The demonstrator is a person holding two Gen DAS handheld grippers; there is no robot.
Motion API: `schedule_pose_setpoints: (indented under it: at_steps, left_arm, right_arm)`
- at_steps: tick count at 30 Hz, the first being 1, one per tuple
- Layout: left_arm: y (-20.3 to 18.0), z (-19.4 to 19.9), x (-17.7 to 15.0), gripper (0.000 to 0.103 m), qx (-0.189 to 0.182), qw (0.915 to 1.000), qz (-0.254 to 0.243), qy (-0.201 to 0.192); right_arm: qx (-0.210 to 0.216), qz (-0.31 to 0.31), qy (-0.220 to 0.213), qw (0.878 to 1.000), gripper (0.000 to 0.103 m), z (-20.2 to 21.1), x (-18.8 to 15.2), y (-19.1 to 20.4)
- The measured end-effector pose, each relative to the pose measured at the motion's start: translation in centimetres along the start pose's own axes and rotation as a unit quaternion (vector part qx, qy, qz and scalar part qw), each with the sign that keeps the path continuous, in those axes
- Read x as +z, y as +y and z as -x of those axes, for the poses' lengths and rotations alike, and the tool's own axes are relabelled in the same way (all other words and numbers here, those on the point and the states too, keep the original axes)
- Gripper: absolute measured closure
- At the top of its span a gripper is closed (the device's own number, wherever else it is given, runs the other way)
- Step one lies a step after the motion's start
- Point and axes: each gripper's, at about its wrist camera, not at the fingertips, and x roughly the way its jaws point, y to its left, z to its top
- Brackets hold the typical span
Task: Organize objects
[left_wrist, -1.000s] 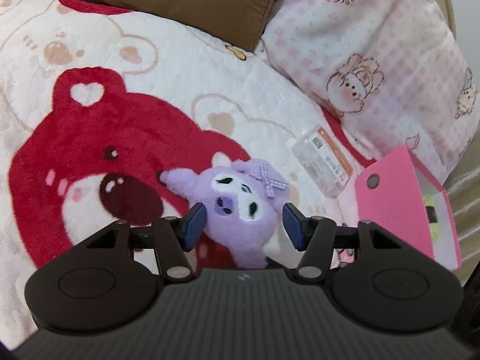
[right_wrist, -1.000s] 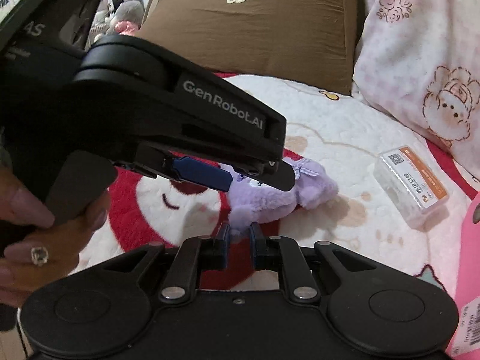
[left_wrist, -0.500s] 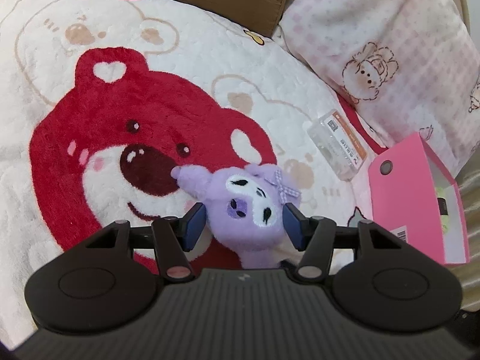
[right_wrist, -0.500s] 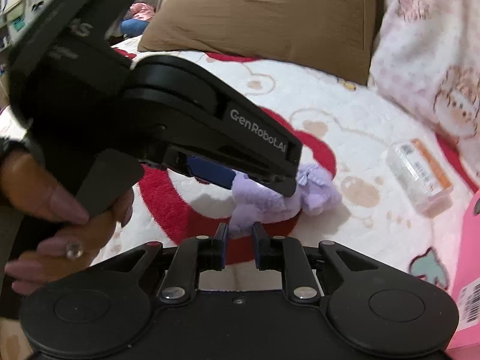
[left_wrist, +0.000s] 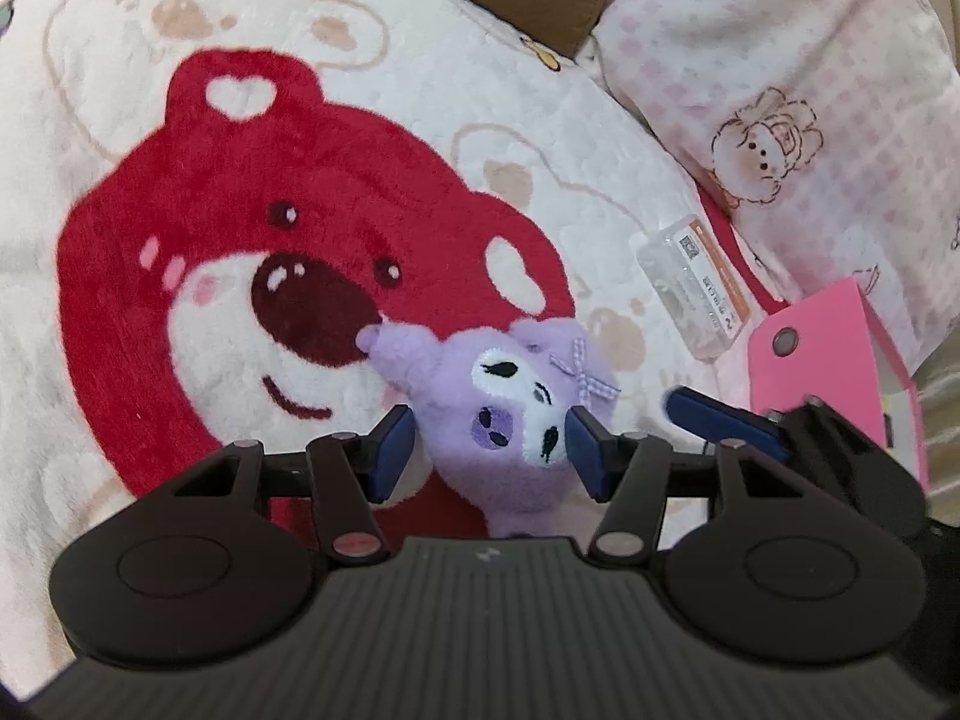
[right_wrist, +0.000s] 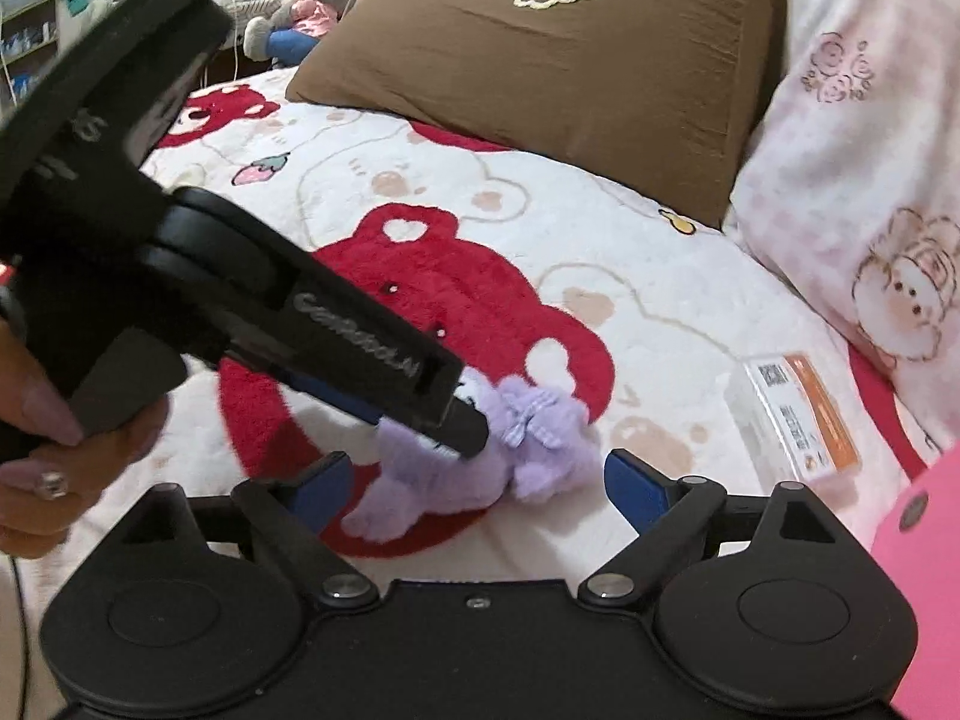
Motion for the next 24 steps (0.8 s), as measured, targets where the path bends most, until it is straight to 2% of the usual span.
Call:
schedule_pose_setpoints:
  at_steps: [7,9,12,18,24]
  left_arm:
    - [0.2,-0.4,0.1,0.054,-0.008,0.9999,0.000,0.009]
    - [0.1,-0.6,0.0,0.055,-0.006,0.9999,-0.005,0.009]
    - [-0.1,-0.7,-0.2,0.055,-0.005,0.9999,-0.013,0.007]
    - [-0.4,-0.6,-0.1,0.055,-0.003,0.9997,-0.023,0.001]
    - [-0.9,-0.3,-0.1,0.055,-0.006,0.9995,-0.032,-0.001]
  right_arm:
    - [0.032,-0.011,0.031,0.999,0.009,-3.8,0.5,-1.7]
    - [0.043,-0.025,0.037,0.998,0.004,-4.2,0.1,-2.0]
    - [0.058,-0.026,0.054,0.996,0.003,-5.4,-0.4,-2.3]
    - [0.048,-0.005,0.045,0.998,0.001,-5.8,-0.4,-1.7]
    - [0.041,-0.015,0.034,0.998,0.001,-4.6,-0.5,-1.2]
